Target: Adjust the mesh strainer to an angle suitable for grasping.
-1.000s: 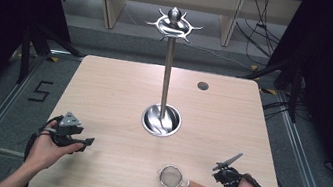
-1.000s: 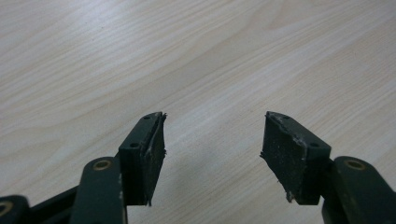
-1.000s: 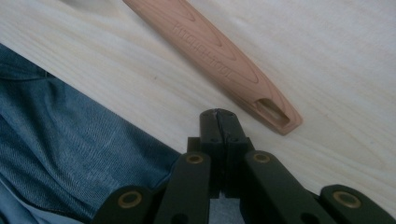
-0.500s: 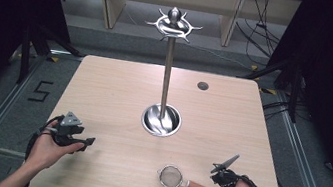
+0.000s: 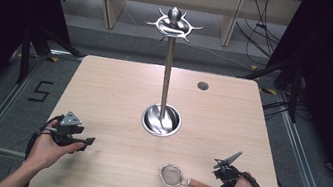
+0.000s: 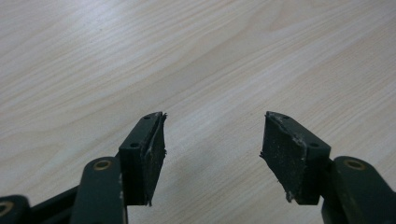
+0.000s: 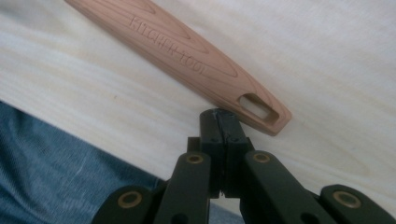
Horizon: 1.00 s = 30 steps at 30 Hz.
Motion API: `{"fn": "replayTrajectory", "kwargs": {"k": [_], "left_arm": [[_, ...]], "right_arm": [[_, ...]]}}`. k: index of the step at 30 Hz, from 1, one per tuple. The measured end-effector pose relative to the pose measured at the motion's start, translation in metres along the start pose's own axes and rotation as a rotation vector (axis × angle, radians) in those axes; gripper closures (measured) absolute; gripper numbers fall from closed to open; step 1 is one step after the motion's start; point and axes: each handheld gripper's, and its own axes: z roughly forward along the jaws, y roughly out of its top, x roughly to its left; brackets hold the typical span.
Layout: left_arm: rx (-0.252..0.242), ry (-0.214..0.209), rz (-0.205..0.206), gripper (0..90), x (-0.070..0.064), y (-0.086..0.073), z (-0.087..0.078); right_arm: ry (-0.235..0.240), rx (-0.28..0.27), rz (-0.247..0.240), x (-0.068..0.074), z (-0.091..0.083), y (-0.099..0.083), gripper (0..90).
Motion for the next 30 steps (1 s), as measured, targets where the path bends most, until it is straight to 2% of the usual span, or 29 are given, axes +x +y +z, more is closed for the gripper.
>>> {"fn": "replayTrajectory", "kwargs": {"k": [1,2,5,7,8,13,14,16,19,20,21,22,23,24,26,27,28,30], "left_arm": [[-0.001,0.0,0.001,38.2,0.0,0.0,0.0],[-0.002,0.001,0.001,38.3,0.0,0.0,0.0],[-0.003,0.0,0.002,38.3,0.0,0.0,0.0],[-0.014,-0.002,-0.012,38.3,-0.002,0.0,0.001],[-0.011,-0.001,-0.003,38.3,-0.002,0.0,0.001],[-0.006,-0.005,0.003,38.3,-0.001,0.0,0.001],[-0.005,-0.005,0.006,38.3,-0.001,0.0,0.0],[-0.02,-0.008,-0.007,38.3,-0.003,0.0,0.001],[-0.013,-0.003,-0.002,38.3,-0.002,0.001,0.001],[-0.016,0.001,-0.015,38.3,-0.003,0.001,0.002],[-0.001,-0.008,0.011,38.3,-0.001,0.001,0.0],[-0.005,-0.013,-0.013,38.2,-0.001,0.0,0.001],[-0.01,-0.008,-0.017,38.3,-0.001,0.0,0.001],[0.002,-0.007,0.008,38.2,0.0,0.0,-0.001],[0.0,-0.006,0.002,38.3,0.0,0.0,0.0],[-0.001,-0.006,0.001,38.2,0.0,0.0,0.0],[-0.001,-0.007,0.002,38.3,0.0,0.0,0.0],[-0.001,-0.006,0.004,38.3,0.0,0.0,0.0]], "right_arm": [[0.0,0.0,0.0,0.0,0.0,0.0,90.0],[-0.014,-0.013,0.026,0.0,-0.001,0.002,90.0],[-0.034,-0.031,0.025,-0.001,-0.002,0.005,90.0],[-0.038,-0.029,0.017,-0.004,-0.002,0.01,90.0],[-0.059,-0.039,0.022,-0.004,-0.001,0.015,90.0],[-0.085,-0.019,0.011,-0.005,-0.001,0.024,90.0],[-0.103,-0.05,0.026,-0.006,0.002,0.029,90.0],[-0.117,-0.054,0.03,-0.008,0.002,0.034,90.0],[-0.109,-0.058,0.051,-0.009,0.002,0.039,90.0],[-0.111,-0.069,0.059,-0.01,0.003,0.042,90.0],[-0.115,-0.066,0.062,-0.013,0.004,0.048,90.0],[-0.119,-0.075,0.067,-0.014,0.004,0.051,90.0],[-0.119,-0.079,0.071,-0.016,0.004,0.054,90.0],[-0.122,-0.09,0.069,-0.017,0.005,0.057,90.0],[-0.131,-0.095,0.076,-0.019,0.004,0.063,90.0],[-0.139,-0.087,0.049,-0.022,0.004,0.067,90.0],[-0.135,-0.084,0.056,-0.023,0.004,0.071,90.0],[-0.147,-0.118,0.055,-0.025,0.004,0.078,90.0]]}}
